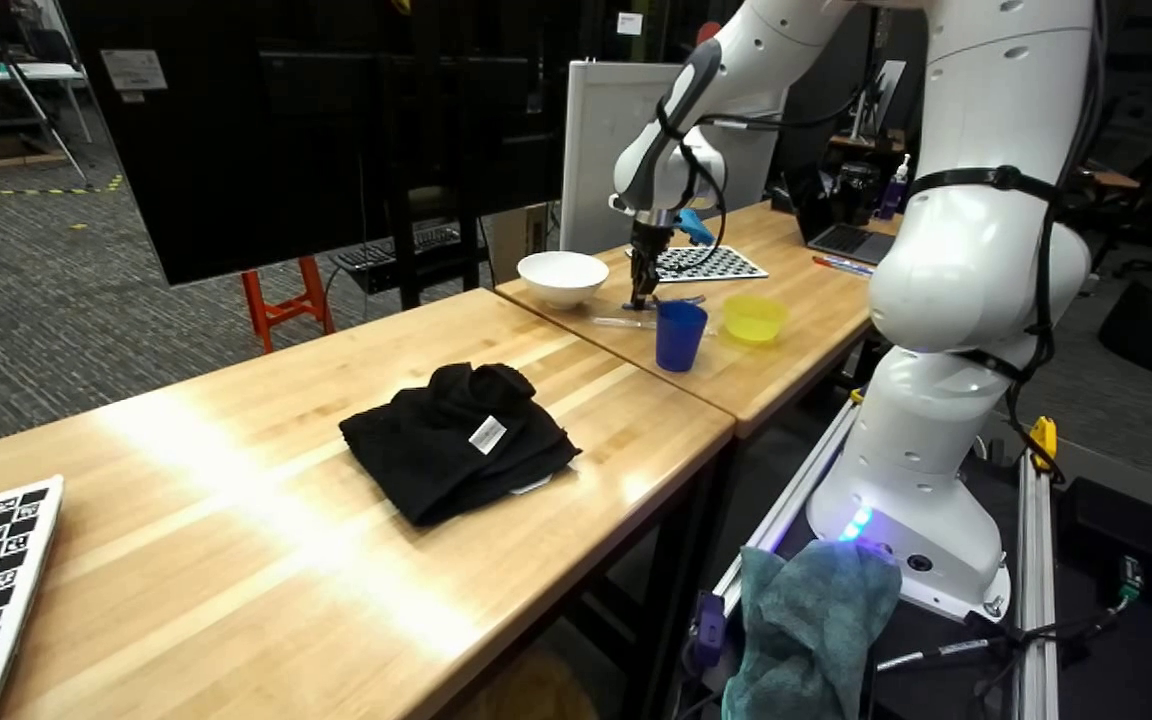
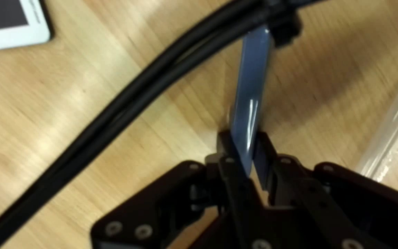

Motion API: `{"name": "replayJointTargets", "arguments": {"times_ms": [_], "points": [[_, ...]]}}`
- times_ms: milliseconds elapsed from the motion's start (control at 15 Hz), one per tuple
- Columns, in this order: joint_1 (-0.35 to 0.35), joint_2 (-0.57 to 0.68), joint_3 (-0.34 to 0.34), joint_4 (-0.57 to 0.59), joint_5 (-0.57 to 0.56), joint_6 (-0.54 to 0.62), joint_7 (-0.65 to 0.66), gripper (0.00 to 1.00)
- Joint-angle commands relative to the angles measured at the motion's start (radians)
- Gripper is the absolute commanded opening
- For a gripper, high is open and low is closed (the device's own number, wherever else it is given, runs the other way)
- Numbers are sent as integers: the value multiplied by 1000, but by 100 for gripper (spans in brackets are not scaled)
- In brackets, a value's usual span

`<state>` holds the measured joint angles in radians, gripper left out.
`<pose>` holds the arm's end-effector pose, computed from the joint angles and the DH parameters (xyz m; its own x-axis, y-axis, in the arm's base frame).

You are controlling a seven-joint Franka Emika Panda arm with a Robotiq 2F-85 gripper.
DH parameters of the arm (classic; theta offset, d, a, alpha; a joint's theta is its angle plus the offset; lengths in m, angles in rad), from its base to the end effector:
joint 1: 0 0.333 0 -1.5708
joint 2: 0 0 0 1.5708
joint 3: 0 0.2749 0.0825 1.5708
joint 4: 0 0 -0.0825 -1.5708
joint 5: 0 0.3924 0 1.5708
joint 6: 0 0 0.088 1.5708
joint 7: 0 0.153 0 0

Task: Put the fork into the into the white bowl

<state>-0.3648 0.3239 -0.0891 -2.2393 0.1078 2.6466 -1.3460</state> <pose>0.4928 -0.2443 0.1395 0.6908 0.7214 0.0488 0.7177 -0.6923 0.0754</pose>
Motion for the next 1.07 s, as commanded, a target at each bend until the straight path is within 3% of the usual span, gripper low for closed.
{"name": "replayJointTargets", "arguments": {"times_ms": [0,533,1000], "points": [[28,-13,-58,34,-108,-49,76,4],[79,-119,-118,33,-322,-187,239,4],[155,-321,-96,-77,-468,-376,435,4]]}}
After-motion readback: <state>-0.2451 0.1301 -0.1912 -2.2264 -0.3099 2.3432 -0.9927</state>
